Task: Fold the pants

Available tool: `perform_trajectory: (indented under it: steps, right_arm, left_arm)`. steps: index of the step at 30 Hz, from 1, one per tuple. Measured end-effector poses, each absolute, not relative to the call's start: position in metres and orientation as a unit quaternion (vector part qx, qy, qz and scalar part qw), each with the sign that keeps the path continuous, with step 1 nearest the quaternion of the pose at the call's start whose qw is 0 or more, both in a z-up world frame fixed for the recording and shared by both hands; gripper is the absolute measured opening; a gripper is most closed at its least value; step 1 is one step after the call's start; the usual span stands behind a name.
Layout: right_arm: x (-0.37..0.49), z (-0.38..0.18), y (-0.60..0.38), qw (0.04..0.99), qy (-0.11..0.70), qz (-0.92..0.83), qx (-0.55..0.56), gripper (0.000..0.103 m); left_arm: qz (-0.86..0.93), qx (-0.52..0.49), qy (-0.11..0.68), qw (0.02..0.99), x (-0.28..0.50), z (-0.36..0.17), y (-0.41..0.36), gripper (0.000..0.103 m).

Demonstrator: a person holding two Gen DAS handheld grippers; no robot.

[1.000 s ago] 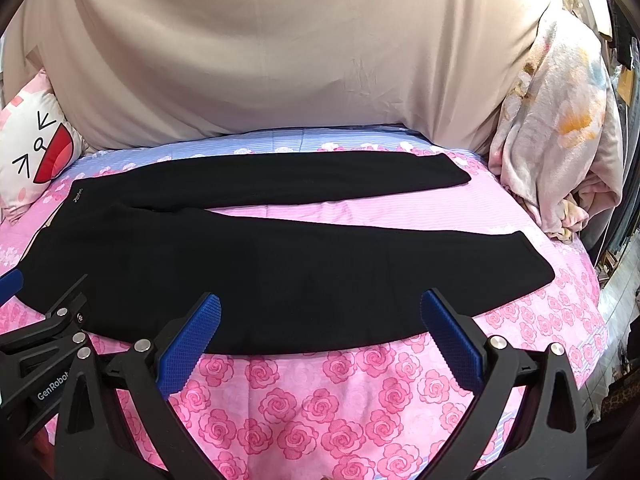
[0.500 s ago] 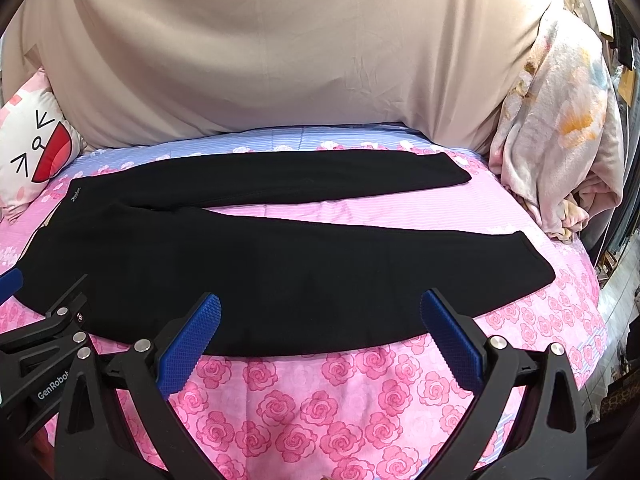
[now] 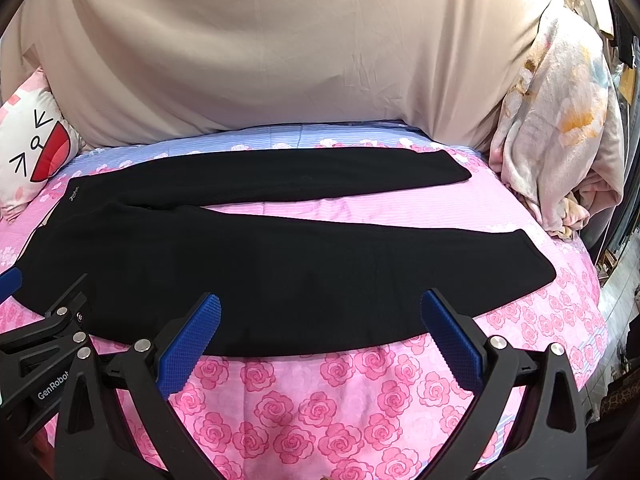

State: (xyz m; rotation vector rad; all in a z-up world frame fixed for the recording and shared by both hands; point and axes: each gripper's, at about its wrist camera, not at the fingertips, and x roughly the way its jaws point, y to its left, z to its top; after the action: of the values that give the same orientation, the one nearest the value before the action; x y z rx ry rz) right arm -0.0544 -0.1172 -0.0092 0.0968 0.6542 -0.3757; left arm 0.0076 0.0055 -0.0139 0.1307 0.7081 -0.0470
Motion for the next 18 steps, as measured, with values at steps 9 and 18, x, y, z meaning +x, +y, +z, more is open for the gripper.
perform_trajectory:
  steps: [9, 18]
  right_arm:
    - [-0.0544, -0.0108, -0.1189, 0.928, 0.321, -0.184, 0.048, 0.098]
    - [-0.0541, -0.0114, -0.1194, 0.927, 0.322, -0.184, 0.048, 0.098]
  left_arm:
    - [-0.022, 0.067, 0.347, 0.935, 0.0083, -0.0156, 0.0060, 0.094]
    - [-0.022, 0.069, 0.349, 0.934, 0.0079, -0.0157, 0.0047, 0.094]
